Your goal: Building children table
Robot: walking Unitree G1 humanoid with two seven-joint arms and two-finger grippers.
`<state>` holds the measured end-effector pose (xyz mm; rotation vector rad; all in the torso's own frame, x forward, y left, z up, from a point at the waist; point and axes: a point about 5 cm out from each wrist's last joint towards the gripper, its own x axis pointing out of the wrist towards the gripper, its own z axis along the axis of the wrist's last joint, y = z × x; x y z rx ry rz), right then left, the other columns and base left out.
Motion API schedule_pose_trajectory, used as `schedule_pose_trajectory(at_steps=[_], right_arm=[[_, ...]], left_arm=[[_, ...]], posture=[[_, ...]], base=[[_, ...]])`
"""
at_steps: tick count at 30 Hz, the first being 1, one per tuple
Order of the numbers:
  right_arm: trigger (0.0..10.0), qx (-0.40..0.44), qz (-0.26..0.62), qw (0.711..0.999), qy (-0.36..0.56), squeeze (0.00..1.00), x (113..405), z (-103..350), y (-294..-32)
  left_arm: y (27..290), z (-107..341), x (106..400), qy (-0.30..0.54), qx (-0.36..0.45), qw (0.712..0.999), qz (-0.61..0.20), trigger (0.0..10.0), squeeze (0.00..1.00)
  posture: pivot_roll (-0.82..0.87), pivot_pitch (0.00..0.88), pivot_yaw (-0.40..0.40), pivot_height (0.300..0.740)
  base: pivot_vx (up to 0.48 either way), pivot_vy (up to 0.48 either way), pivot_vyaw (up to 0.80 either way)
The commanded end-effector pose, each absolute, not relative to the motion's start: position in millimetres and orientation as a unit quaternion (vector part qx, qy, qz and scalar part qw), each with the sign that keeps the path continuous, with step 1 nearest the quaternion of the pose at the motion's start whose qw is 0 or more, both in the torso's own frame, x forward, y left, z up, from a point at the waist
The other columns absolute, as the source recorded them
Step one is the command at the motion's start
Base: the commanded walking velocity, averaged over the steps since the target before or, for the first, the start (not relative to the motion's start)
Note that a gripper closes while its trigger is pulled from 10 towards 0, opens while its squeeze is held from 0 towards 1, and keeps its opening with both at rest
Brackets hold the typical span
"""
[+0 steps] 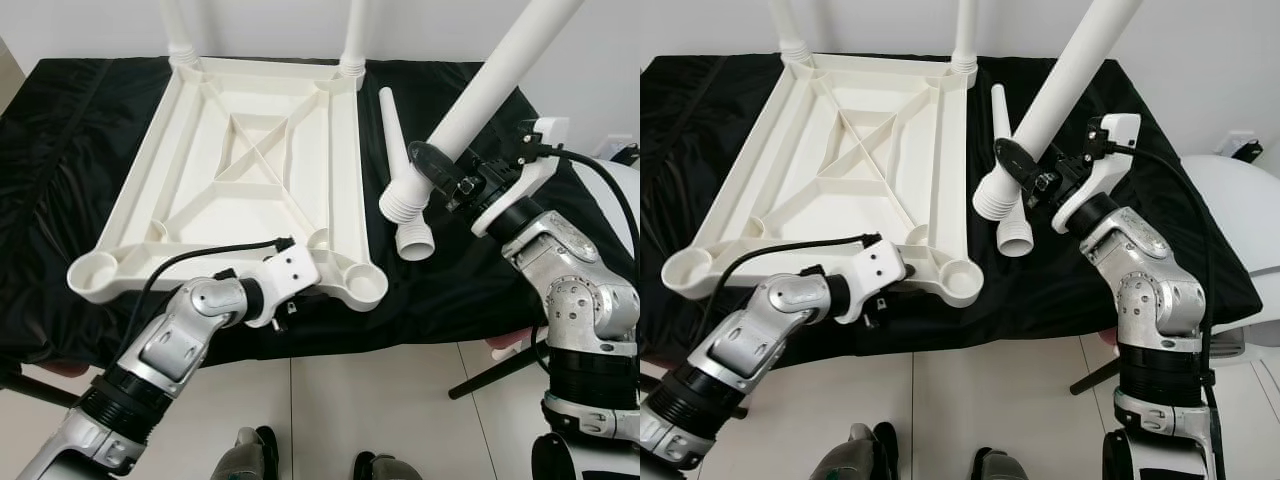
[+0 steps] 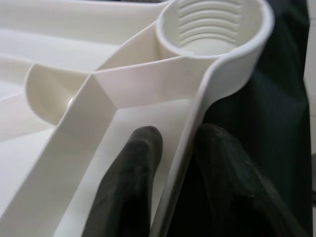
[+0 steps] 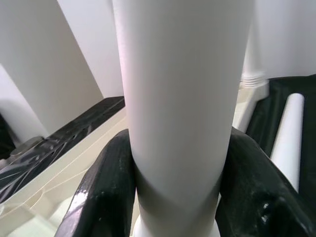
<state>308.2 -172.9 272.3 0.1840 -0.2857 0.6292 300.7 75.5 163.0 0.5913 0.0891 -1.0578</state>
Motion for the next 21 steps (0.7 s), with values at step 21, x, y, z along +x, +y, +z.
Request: schedule_pose_trajectory(at_steps=[21], right_arm=[[10.0,0.081,0.306,0.936,-0.153,0.0,303.7,279.0,-174.6]], left_arm=[[121.3,155.6,338.5,0.105,0.304,0.883,-0.341,2.5,0.0]], posture=[[-0.04,0.184,0.001,0.74]], base=[[0.0,0.0,0.0]])
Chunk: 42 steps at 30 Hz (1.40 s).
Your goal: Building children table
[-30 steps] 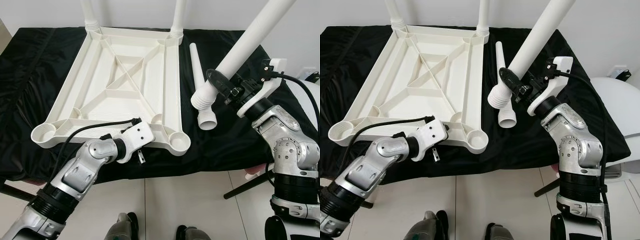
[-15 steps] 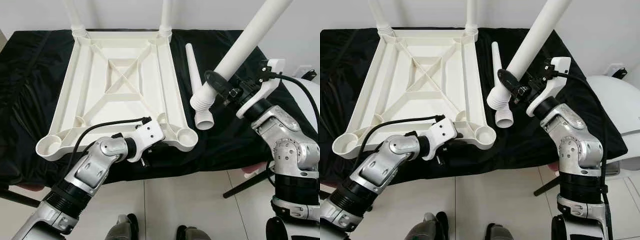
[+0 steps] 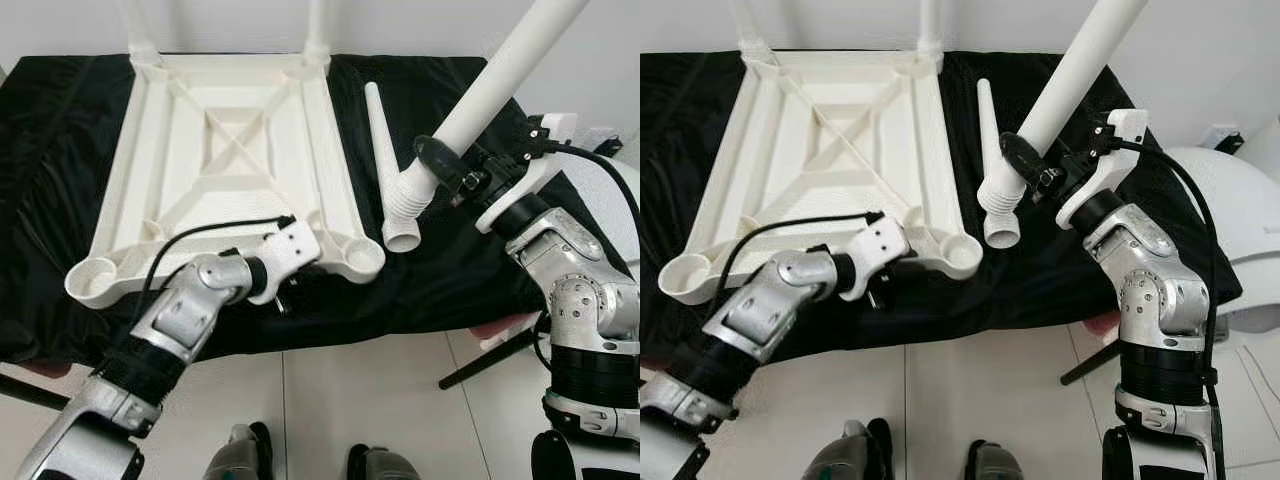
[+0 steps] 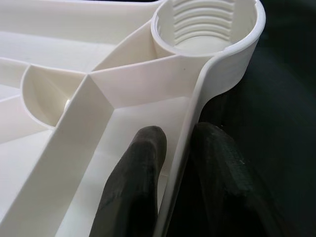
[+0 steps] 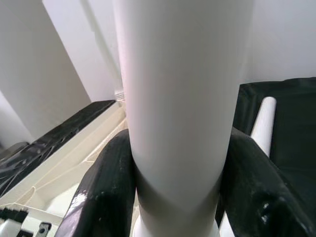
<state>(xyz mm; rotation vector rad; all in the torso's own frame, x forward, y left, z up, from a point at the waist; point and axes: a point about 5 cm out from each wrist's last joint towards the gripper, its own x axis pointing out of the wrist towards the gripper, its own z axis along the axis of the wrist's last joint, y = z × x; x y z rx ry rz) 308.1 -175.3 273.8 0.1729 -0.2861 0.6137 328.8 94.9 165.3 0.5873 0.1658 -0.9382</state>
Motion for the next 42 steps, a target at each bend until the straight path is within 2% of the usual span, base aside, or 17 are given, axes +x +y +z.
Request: schedule_pose_trajectory(at_steps=[1,2,3,13,14,15,20,21,22,23,26,34,37,42], right_arm=[[10.0,0.08,0.307,0.936,-0.153,0.0,303.7,278.6,-174.3],[10.0,0.08,0.307,0.936,-0.153,0.0,303.7,278.6,-174.3],[10.0,0.081,0.308,0.936,-0.152,0.0,303.8,278.6,-174.1],[10.0,0.077,0.309,0.936,-0.151,0.0,304.2,278.3,-173.7],[10.0,0.076,0.309,0.936,-0.152,0.0,304.2,278.4,-173.8],[10.0,0.075,0.309,0.936,-0.152,0.0,304.3,278.6,-174.0],[10.0,0.075,0.309,0.936,-0.152,0.0,304.3,278.7,-174.1],[10.0,0.075,0.309,0.936,-0.152,0.0,304.0,278.4,-174.2],[10.0,0.075,0.309,0.936,-0.152,0.0,304.0,278.4,-174.2],[10.0,0.075,0.309,0.936,-0.151,0.0,303.8,278.0,-174.4],[10.0,0.075,0.309,0.936,-0.149,0.0,303.3,276.7,-174.1],[10.0,0.075,0.313,0.935,-0.147,0.0,303.5,275.9,-172.9],[10.0,0.075,0.314,0.935,-0.148,0.0,303.7,276.4,-172.5],[10.0,0.074,0.312,0.935,-0.149,0.0,303.2,277.3,-173.4]], left_arm=[[124.0,155.2,339.6,0.111,0.303,0.886,-0.333,5.6,0.0],[124.0,155.2,339.6,0.111,0.303,0.886,-0.333,5.6,0.0],[126.6,155.0,340.4,0.115,0.308,0.887,-0.324,10.0,0.0],[102.8,163.7,327.6,0.088,0.242,0.879,-0.402,10.0,0.0],[98.7,166.5,325.0,0.081,0.229,0.875,-0.418,10.0,0.14],[94.6,170.1,322.6,0.075,0.212,0.871,-0.436,10.0,1.0],[94.2,171.6,322.6,0.073,0.217,0.867,-0.442,10.0,1.0],[94.0,173.0,322.3,0.07,0.223,0.864,-0.445,10.0,0.96],[94.0,173.0,322.3,0.07,0.223,0.864,-0.445,10.0,0.96],[93.3,175.3,321.8,0.065,0.229,0.861,-0.45,10.0,0.03],[89.8,180.0,317.1,0.056,0.234,0.847,-0.475,10.0,0.0],[84.9,183.1,313.4,0.046,0.233,0.837,-0.492,10.0,0.0],[71.9,181.5,306.7,0.041,0.226,0.825,-0.516,10.0,0.0],[66.4,176.0,304.2,0.045,0.227,0.82,-0.523,10.0,0.0]], posture=[[-0.04,0.184,0.001,0.74],[-0.04,0.184,0.001,0.74],[-0.03,0.184,0.001,0.74],[-0.04,0.186,-0.003,0.74],[-0.04,0.185,-0.002,0.74],[-0.04,0.185,-0.001,0.74],[-0.04,0.184,0.0,0.74],[-0.04,0.184,0.001,0.74],[-0.04,0.184,0.001,0.74],[-0.04,0.184,0.001,0.74],[-0.04,0.185,0.0,0.74],[-0.03,0.184,-0.001,0.74],[-0.04,0.184,0.0,0.74],[-0.04,0.186,0.002,0.74]], base=[[0.0,0.0,0.0],[0.0,0.0,0.0],[0.0,0.0,0.0],[0.0,0.0,0.0],[0.0,0.0,0.0],[0.0,0.0,0.0],[0.0,0.0,0.0],[0.0,0.0,0.0],[0.0,0.0,0.0],[0.0,0.0,0.0],[0.0,0.0,0.0],[0.0,0.0,0.0],[0.0,0.0,0.0],[0.0,0.0,0.0]])
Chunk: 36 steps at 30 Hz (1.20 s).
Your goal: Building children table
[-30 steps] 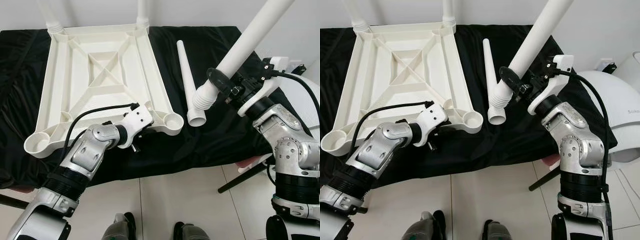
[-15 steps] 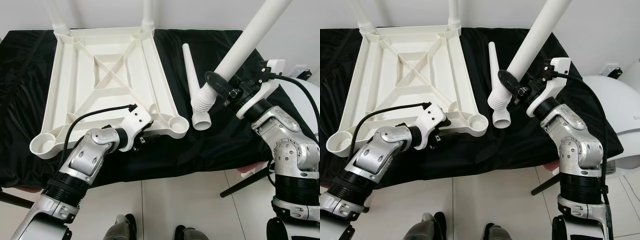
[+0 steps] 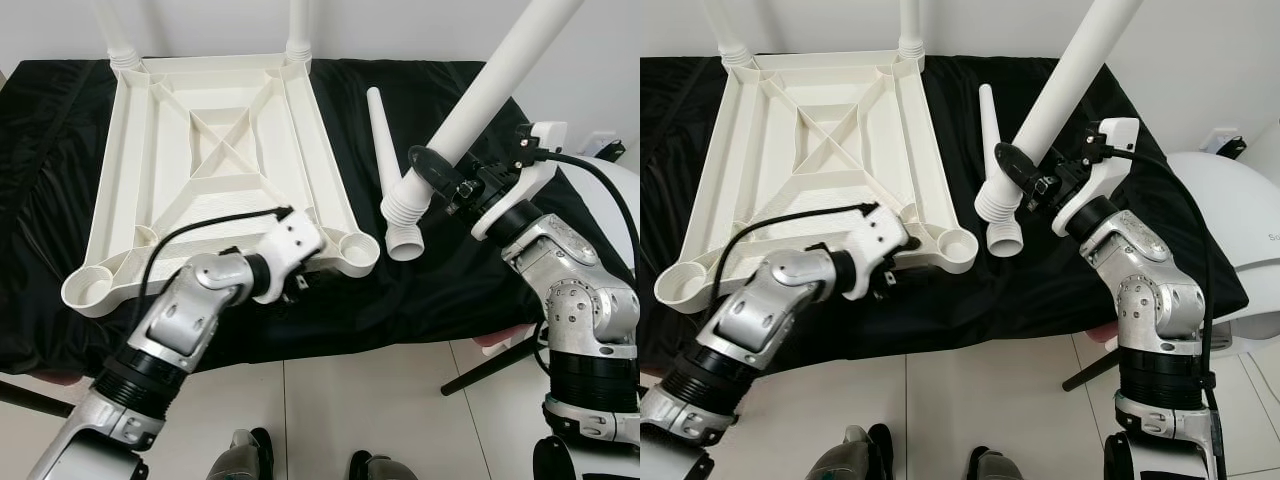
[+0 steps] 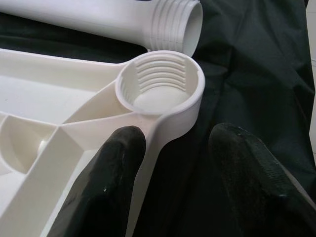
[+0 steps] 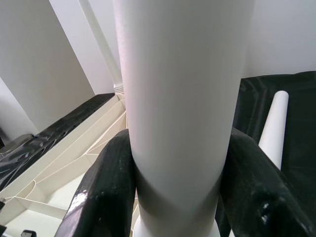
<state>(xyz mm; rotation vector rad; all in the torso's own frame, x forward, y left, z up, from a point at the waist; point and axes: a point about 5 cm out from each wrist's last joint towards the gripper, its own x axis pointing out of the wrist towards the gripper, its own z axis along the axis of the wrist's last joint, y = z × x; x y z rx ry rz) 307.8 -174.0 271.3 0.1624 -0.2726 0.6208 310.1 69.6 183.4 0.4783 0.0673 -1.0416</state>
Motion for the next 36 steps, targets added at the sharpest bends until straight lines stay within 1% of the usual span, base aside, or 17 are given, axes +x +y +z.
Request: schedule_pose_trajectory(at_steps=[1,7,15,18,25,27,33,36], right_arm=[[10.0,0.074,0.312,0.935,-0.149,0.0,303.2,277.3,-173.4],[10.0,0.072,0.309,0.936,-0.149,0.0,302.1,277.7,-174.5],[10.0,0.071,0.307,0.937,-0.149,0.0,301.9,278.0,-175.2],[10.0,0.072,0.308,0.937,-0.149,0.0,302.3,278.4,-174.4],[10.0,0.072,0.307,0.937,-0.15,0.0,302.0,278.8,-174.0],[10.0,0.072,0.306,0.937,-0.15,0.0,301.8,278.9,-174.2],[10.0,0.072,0.304,0.938,-0.15,0.0,301.9,278.6,-174.8],[10.0,0.074,0.306,0.937,-0.149,0.0,301.8,277.9,-174.5]], left_arm=[[66.4,176.0,304.2,0.045,0.227,0.82,-0.523,10.0,0.0],[62.8,170.8,302.9,0.051,0.227,0.816,-0.53,10.0,0.0],[66.9,166.7,305.8,0.06,0.232,0.821,-0.518,10.0,0.0],[73.5,159.8,315.2,0.078,0.251,0.84,-0.475,10.0,0.0],[77.3,157.9,324.1,0.09,0.252,0.858,-0.438,10.0,0.0],[79.5,157.9,329.3,0.096,0.243,0.867,-0.423,10.0,0.0],[78.4,165.0,332.8,0.082,0.221,0.879,-0.414,10.0,0.0],[76.1,168.8,331.3,0.072,0.211,0.877,-0.426,10.0,0.0]], posture=[[-0.04,0.186,0.002,0.74],[-0.05,0.191,0.003,0.74],[-0.05,0.194,0.003,0.74],[-0.05,0.196,0.003,0.74],[-0.05,0.197,0.005,0.74],[-0.05,0.197,0.005,0.74],[-0.05,0.196,0.005,0.74],[-0.05,0.194,0.004,0.74]], base=[[0.0,0.0,0.0],[0.0,0.0,0.0],[0.0,0.0,0.0],[0.0,0.0,0.0],[0.0,0.0,0.0],[0.0,0.0,0.0],[0.0,0.0,0.0],[0.0,0.0,0.0]])
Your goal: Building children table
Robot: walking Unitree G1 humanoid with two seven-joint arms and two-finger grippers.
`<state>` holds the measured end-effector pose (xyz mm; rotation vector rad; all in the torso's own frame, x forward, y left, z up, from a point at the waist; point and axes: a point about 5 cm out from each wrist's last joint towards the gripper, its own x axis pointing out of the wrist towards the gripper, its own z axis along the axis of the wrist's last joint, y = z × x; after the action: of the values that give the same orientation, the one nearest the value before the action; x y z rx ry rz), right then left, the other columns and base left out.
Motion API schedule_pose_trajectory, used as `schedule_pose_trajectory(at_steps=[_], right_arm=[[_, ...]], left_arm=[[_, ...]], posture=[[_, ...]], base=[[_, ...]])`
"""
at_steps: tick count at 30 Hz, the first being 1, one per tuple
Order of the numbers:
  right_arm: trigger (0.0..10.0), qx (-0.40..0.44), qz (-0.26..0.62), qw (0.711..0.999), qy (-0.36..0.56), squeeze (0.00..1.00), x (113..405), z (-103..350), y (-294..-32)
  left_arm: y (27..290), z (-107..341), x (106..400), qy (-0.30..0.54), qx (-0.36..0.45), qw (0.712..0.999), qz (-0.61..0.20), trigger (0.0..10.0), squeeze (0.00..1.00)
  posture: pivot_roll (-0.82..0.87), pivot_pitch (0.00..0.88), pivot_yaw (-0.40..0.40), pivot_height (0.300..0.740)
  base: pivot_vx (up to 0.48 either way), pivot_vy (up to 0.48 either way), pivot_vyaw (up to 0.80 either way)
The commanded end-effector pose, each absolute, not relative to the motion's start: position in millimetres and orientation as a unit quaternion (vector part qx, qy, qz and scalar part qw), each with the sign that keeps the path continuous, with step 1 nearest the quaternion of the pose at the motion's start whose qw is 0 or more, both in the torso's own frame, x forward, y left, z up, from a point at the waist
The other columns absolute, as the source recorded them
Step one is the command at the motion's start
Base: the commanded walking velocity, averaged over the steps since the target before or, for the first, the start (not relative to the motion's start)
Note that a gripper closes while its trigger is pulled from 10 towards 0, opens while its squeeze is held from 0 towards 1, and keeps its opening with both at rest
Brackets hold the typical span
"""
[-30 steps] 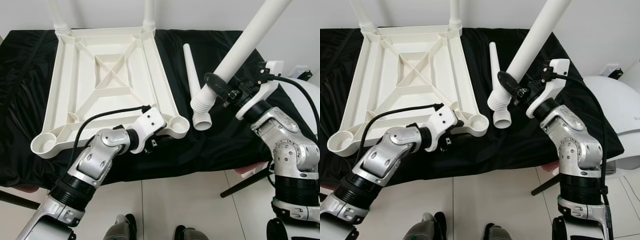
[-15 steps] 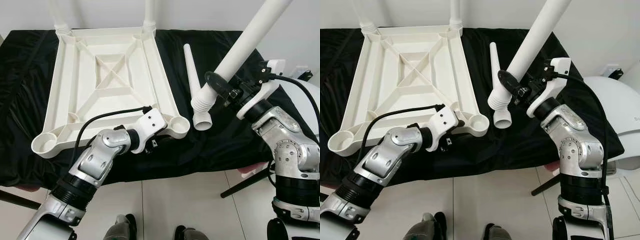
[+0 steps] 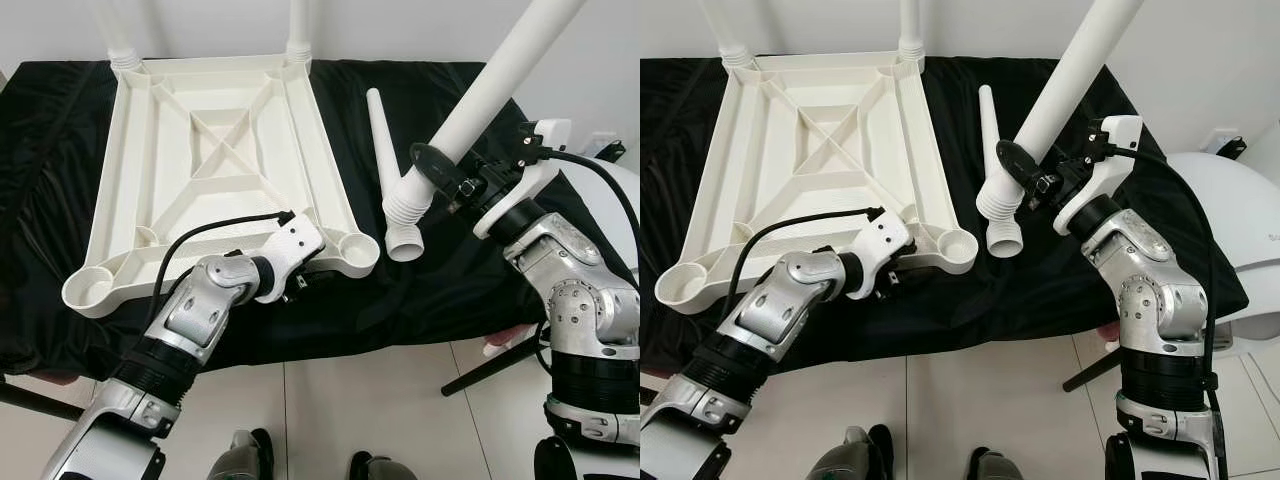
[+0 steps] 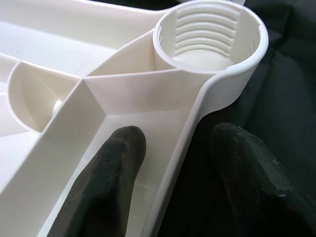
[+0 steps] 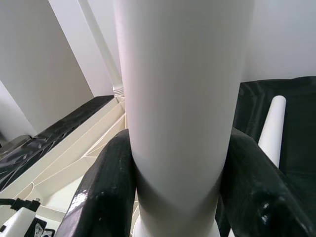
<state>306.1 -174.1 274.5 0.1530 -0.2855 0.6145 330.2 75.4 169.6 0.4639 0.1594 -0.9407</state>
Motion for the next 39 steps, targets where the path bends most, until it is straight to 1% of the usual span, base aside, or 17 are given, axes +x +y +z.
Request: schedule_pose_trajectory(at_steps=[1,3,7,9,13,15,18,27,28,29,39], right_arm=[[10.0,0.074,0.306,0.937,-0.149,0.0,301.8,277.9,-174.5],[10.0,0.072,0.307,0.937,-0.149,0.0,302.1,277.5,-174.0],[10.0,0.073,0.307,0.937,-0.148,0.0,302.3,277.5,-174.0],[10.0,0.074,0.309,0.937,-0.142,0.0,302.4,276.4,-174.0],[10.0,0.074,0.312,0.938,-0.134,0.0,302.3,274.5,-173.8],[10.0,0.068,0.315,0.94,-0.111,0.0,302.8,268.9,-173.6],[10.0,0.065,0.327,0.938,-0.099,0.0,302.3,266.2,-172.5],[10.0,0.016,0.342,0.934,-0.102,0.0,300.1,261.1,-171.0],[10.0,0.011,0.341,0.934,-0.102,0.0,300.6,260.2,-171.7],[10.0,0.003,0.342,0.934,-0.104,0.0,301.3,259.2,-172.1],[10.0,-0.012,0.327,0.939,-0.109,0.0,309.4,260.8,-170.6]], left_arm=[[76.1,168.8,331.3,0.072,0.211,0.877,-0.426,10.0,0.0],[74.6,168.3,328.6,0.067,0.212,0.871,-0.438,10.0,0.0],[74.7,167.7,328.5,0.067,0.212,0.871,-0.438,10.0,0.0],[75.7,167.0,325.6,0.062,0.213,0.866,-0.448,0.0,0.0],[76.5,166.9,322.9,0.058,0.21,0.862,-0.457,0.0,0.0],[78.1,165.4,317.5,0.052,0.219,0.851,-0.475,0.0,0.0],[80.0,164.4,314.6,0.05,0.223,0.845,-0.484,0.0,0.0],[86.9,160.6,314.6,0.054,0.243,0.841,-0.48,0.0,0.0],[88.2,159.9,314.8,0.056,0.248,0.841,-0.479,1.3,0.0],[89.0,159.5,315.2,0.061,0.252,0.84,-0.476,10.0,0.0],[87.2,165.5,310.8,0.058,0.251,0.838,-0.482,10.0,0.0]], posture=[[-0.05,0.194,0.004,0.74],[-0.05,0.192,0.005,0.74],[-0.05,0.191,0.005,0.74],[-0.05,0.188,0.006,0.74],[-0.05,0.188,0.006,0.74],[-0.05,0.186,0.007,0.74],[-0.05,0.184,0.009,0.74],[-0.05,0.182,0.011,0.74],[-0.05,0.184,0.01,0.74],[-0.05,0.185,0.008,0.74],[-0.04,0.188,-0.009,0.74]], base=[[0.0,0.0,0.0],[0.0,0.0,0.0],[0.0,0.0,0.0],[0.0,0.0,0.0],[0.0,0.0,0.0],[0.0,0.0,0.0],[0.0,0.0,0.0],[0.0,0.0,0.0],[0.0,0.0,0.0],[0.0,0.0,0.0],[0.0,0.0,0.0]])
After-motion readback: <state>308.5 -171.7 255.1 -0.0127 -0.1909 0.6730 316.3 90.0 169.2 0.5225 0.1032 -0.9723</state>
